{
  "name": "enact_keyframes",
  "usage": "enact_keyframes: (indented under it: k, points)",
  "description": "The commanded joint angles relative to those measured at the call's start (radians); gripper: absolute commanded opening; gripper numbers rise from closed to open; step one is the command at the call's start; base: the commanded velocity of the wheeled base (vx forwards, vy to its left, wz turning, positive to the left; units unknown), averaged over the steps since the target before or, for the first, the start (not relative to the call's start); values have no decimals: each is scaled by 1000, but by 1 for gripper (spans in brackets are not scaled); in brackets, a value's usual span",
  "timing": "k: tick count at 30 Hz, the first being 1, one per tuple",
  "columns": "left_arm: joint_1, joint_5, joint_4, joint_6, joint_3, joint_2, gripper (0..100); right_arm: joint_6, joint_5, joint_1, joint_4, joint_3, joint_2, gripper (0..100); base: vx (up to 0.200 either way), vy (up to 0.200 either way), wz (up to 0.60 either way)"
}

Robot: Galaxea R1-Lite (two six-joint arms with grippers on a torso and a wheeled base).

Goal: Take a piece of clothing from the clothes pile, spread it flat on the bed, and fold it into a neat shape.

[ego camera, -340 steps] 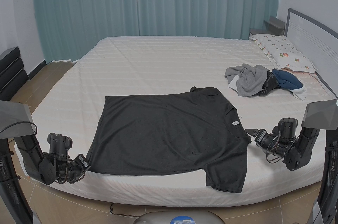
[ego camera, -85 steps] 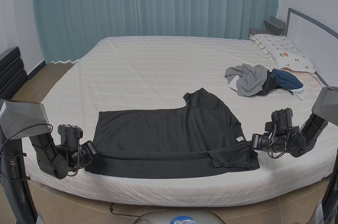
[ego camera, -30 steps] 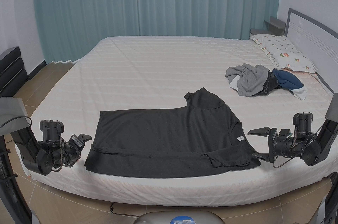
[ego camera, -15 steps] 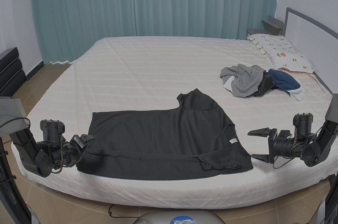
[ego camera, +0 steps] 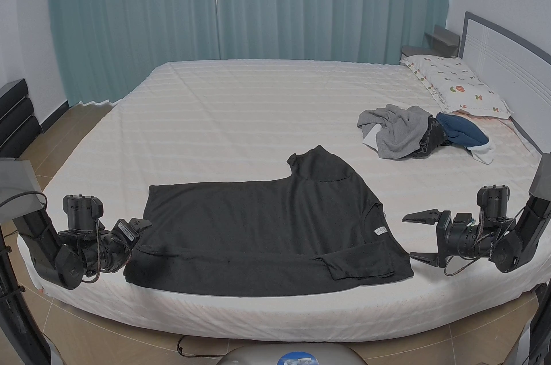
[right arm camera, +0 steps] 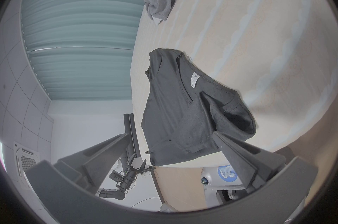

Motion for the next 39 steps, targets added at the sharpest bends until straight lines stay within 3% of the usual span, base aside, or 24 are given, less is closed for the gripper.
enact_keyframes:
  k: [1,6,11,15,19,24,39]
  points:
    - [-3,-1,0,0,4,-2,100,-1,-2,0,-1,0,6,100,0,0,0]
    - [-27,-9,6,-5,5,-7,100,-3,0,0,-1,0,6,100,0,0,0]
    - [-129,-26,10,-71,-24,1,100,-3,0,6,-1,-1,8,100,0,0,0]
    - [-165,-36,30,-87,-67,12,100,-3,0,8,-1,-1,8,100,0,0,0]
    - [-204,-35,125,-87,-118,39,100,-4,0,9,-1,-3,12,100,0,0,0]
    - [-214,-32,236,-86,-151,52,100,-6,0,9,-1,-3,14,100,0,0,0]
    - [-205,-6,244,-77,-251,138,100,-9,-6,15,-2,-6,25,100,0,0,0]
